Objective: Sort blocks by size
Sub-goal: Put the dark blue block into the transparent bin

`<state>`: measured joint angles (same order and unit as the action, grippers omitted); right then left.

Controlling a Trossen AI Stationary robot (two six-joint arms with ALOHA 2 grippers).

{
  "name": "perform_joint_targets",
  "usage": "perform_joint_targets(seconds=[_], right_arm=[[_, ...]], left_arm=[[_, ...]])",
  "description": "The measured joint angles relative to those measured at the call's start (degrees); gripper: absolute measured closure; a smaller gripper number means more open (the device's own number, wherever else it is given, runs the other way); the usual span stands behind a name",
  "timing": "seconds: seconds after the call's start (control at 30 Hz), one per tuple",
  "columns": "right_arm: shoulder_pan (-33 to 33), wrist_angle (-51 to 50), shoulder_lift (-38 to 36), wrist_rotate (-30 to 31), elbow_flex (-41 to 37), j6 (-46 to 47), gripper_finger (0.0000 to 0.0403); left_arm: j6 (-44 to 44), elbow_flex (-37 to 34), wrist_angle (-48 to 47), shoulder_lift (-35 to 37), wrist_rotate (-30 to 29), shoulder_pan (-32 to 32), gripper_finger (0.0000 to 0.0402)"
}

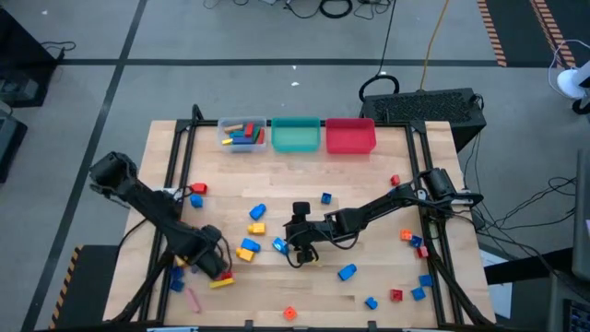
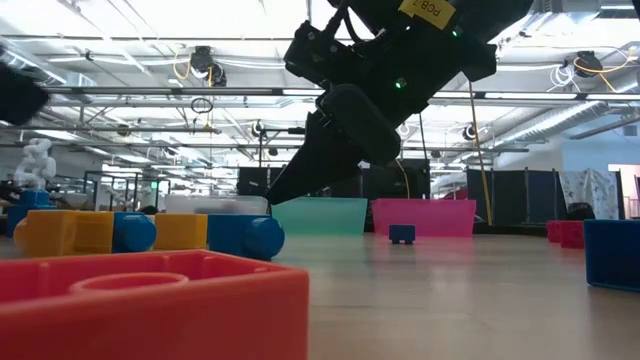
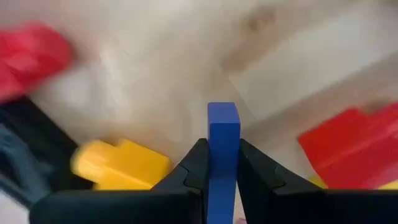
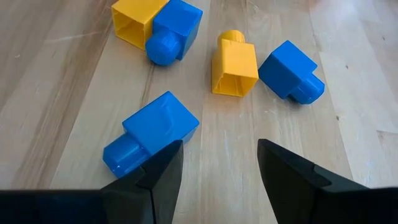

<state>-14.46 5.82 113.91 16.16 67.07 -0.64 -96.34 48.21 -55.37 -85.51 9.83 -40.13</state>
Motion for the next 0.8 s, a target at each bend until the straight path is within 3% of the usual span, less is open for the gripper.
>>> perform_joint_targets(seconds=[0.23, 0.5, 0.63, 0.8], right_arm=[[0.0, 0.0, 0.0, 0.0, 0.0, -0.1, 0.0209], [0.0, 0.0, 0.0, 0.0, 0.0, -0.1, 0.0209], [0.0, 0.0, 0.0, 0.0, 0.0, -0.1, 0.0209], [0.1, 0.0, 0.0, 0.0, 0.0, -0.1, 0.0209]], left_arm=[[15.0, 0.0, -5.6, 6.2, -5.4, 11.9, 0.0346], [33.9, 0.0, -6.8, 12.5, -22.8, 29.2, 0.0346], [45.5, 0.1, -6.1, 13.3, -29.2, 39.3, 0.0346], [59.2, 0.1, 2.2, 12.8, -30.9, 52.7, 0.0346]])
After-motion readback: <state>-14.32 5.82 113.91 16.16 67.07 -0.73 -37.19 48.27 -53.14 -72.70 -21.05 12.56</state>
